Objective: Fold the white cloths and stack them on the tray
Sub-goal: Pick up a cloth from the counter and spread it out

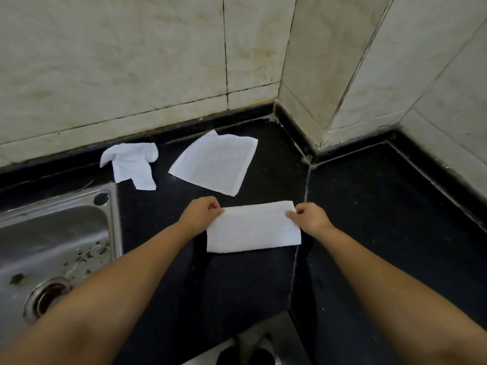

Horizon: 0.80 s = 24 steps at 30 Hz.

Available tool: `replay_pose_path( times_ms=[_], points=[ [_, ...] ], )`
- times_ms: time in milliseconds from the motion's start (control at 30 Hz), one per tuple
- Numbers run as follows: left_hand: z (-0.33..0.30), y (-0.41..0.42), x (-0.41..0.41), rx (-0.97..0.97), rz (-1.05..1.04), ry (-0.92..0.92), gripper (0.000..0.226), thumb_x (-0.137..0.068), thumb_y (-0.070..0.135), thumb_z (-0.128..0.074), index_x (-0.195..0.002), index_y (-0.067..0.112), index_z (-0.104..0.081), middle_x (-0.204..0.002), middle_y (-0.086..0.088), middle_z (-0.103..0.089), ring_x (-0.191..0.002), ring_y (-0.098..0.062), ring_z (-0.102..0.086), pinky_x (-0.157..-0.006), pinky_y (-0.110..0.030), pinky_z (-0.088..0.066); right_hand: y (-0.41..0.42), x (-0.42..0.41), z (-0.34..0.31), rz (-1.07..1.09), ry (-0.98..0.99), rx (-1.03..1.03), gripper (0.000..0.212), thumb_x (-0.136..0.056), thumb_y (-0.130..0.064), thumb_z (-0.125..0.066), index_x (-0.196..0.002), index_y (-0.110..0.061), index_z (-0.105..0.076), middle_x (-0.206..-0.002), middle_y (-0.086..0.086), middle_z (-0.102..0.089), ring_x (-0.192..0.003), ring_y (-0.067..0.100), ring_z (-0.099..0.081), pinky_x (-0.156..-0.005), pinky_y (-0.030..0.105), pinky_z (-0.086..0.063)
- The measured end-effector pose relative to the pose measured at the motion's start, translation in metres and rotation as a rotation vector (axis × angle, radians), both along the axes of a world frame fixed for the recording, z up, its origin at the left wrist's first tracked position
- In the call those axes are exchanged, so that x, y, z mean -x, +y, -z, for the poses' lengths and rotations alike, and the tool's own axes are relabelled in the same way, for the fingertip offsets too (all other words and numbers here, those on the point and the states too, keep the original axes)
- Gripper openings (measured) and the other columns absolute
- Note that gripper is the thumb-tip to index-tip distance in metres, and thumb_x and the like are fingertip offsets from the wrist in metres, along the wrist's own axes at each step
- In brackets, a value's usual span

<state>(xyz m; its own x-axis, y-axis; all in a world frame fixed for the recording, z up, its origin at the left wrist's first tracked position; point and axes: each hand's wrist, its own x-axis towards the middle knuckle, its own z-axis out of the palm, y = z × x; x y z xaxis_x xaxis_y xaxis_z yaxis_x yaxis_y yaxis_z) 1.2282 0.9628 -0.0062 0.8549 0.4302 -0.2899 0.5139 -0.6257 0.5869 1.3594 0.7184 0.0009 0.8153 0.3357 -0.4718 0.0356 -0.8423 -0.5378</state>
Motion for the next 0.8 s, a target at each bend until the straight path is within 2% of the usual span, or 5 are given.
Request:
replay_pose_path(
  times_ms=[100, 233, 467, 633, 800],
  points=[
    [0.011, 0.001, -0.013, -0.052, -0.006, -0.022, 0.014, -0.091, 0.024, -0.057, -0.084, 0.013, -0.061, -0.083, 0.002, -0.058, -0.079, -0.014, -0.054, -0.069, -0.026, -0.039, 0.010, -0.005, 0.011, -0.010, -0.038, 0.139, 0.030, -0.093, -0.037, -0.052, -0.070, -0.018, -0.053, -0.079, 0.003, -0.059, -0.075, 0.020, -0.058, -0.065, 0.031, -0.046],
    [0.022, 0.004, -0.021, -0.175, 0.052, -0.018, 0.014, -0.092, 0.022, -0.054, -0.093, 0.012, -0.064, -0.099, -0.003, -0.058, -0.093, -0.019, -0.055, -0.078, -0.033, -0.047, 0.016, -0.002, 0.020, -0.072, -0.164, 0.278, 0.028, -0.095, -0.037, -0.046, -0.096, -0.014, -0.062, -0.103, 0.008, -0.064, -0.096, 0.027, -0.061, -0.089, 0.041, -0.048],
    [0.019, 0.001, -0.022, -0.296, 0.215, 0.127, 0.014, -0.093, 0.020, -0.052, -0.106, 0.013, -0.050, -0.109, -0.006, -0.056, -0.099, -0.023, -0.053, -0.083, -0.034, -0.043, 0.022, 0.012, 0.017, -0.125, -0.440, 0.314, 0.044, -0.091, -0.033, -0.054, -0.129, -0.014, -0.044, -0.128, 0.011, -0.049, -0.119, 0.030, -0.047, -0.096, 0.042, -0.039],
    [0.011, 0.000, -0.011, -0.239, 0.299, 0.322, 0.019, -0.094, 0.023, -0.051, -0.110, 0.014, -0.051, -0.111, -0.007, -0.059, -0.100, -0.023, -0.057, -0.082, -0.033, -0.042, 0.047, 0.060, 0.005, -0.490, -0.468, 0.067, 0.029, -0.095, -0.024, -0.047, -0.122, -0.015, -0.055, -0.120, 0.006, -0.053, -0.112, 0.024, -0.049, -0.092, 0.034, -0.037],
    [0.011, -0.002, 0.024, -0.089, 0.270, 0.384, 0.017, -0.089, 0.029, -0.060, -0.087, 0.015, -0.053, -0.094, -0.003, -0.058, -0.083, -0.017, -0.054, -0.072, -0.029, -0.043, 0.055, 0.122, 0.000, -0.807, -0.358, -0.036, 0.030, -0.095, -0.032, -0.049, -0.118, -0.014, -0.058, -0.116, 0.006, -0.055, -0.105, 0.023, -0.053, -0.090, 0.034, -0.041]
  ],
)
